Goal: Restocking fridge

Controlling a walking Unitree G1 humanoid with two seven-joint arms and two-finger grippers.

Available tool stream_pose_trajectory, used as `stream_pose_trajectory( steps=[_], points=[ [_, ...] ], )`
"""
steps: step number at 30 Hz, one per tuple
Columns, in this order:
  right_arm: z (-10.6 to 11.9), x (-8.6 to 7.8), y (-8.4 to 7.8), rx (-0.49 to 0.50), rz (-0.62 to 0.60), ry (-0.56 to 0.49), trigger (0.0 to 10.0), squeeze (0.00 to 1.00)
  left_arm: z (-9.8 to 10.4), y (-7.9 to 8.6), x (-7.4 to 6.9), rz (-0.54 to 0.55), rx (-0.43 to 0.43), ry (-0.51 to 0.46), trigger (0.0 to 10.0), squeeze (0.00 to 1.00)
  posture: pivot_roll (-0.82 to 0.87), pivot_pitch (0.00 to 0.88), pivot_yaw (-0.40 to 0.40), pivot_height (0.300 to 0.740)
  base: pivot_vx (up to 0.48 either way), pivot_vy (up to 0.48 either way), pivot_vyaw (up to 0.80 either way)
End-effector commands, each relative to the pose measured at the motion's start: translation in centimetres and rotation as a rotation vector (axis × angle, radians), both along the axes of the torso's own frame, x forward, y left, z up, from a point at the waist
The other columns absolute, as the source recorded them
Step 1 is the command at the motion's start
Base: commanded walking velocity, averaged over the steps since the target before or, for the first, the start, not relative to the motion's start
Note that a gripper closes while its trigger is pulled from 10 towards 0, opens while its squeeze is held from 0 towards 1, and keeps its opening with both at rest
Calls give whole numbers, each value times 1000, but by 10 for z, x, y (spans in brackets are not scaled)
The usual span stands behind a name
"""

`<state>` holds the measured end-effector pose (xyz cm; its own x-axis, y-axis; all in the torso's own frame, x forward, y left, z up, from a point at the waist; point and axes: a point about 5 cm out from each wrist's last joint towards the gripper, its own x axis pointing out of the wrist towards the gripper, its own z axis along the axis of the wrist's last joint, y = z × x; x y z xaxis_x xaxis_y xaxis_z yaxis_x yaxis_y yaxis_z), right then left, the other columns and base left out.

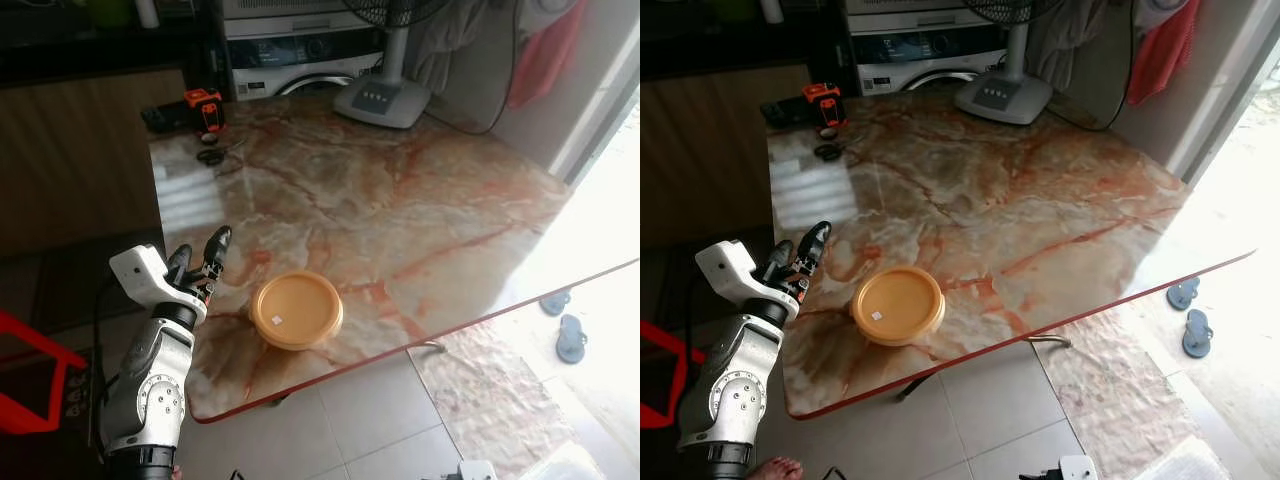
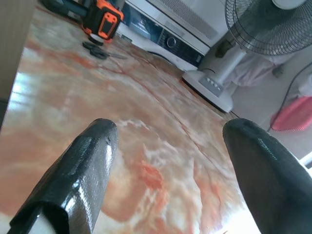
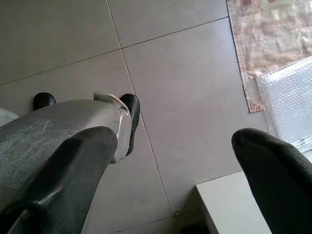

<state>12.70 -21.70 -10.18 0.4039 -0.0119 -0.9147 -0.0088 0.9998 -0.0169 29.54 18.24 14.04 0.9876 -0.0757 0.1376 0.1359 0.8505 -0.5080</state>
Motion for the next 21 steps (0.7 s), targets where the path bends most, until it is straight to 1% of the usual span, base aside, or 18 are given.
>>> stream_pose_trajectory(
  steps=[1,3,5,6,7,9,13,15,20,21],
  points=[
    [-1,-5,-5,-11,-2,14,10000,0,3,-10,-2,-65,-10,-11,10000,0,-95,40,-18,740,0,0,0],
    [-1,-5,-5,-10,-3,13,10000,0,-3,-16,-5,-119,-18,18,10000,0,-97,44,-18,740,0,0,0],
    [-1,-5,-4,-9,-3,13,10000,0,-7,-17,-6,-131,-20,36,10000,0,-98,45,-17,740,0,0,0],
    [-1,-5,-5,-9,-4,12,10000,0,-13,-17,-7,-131,-17,56,10000,0,-97,45,-19,740,0,0,0],
    [-1,-5,-5,-9,-4,12,10000,0,-13,-17,-7,-131,-17,56,10000,0,-97,45,-19,740,0,0,0],
    [-1,-5,-5,-10,-5,12,10000,0,-23,-15,-7,-135,-14,98,10000,0,-98,47,-19,740,0,0,0],
    [0,-4,-5,-12,-3,11,10000,0,-28,-11,-8,-125,-21,118,10000,0,-102,48,-19,740,0,0,0],
    [0,-4,-5,-16,5,11,10000,0,-30,-11,-8,-132,-39,131,10000,0,-103,49,-19,740,0,0,0],
    [0,-4,-5,-18,5,11,10000,0,-40,-15,-6,-166,-53,172,10000,0,-99,50,-21,740,0,0,0],
    [0,-4,-5,-19,6,11,10000,0,-41,-17,-5,-185,-68,174,10000,0,-102,48,-21,740,0,0,0]
  ],
)
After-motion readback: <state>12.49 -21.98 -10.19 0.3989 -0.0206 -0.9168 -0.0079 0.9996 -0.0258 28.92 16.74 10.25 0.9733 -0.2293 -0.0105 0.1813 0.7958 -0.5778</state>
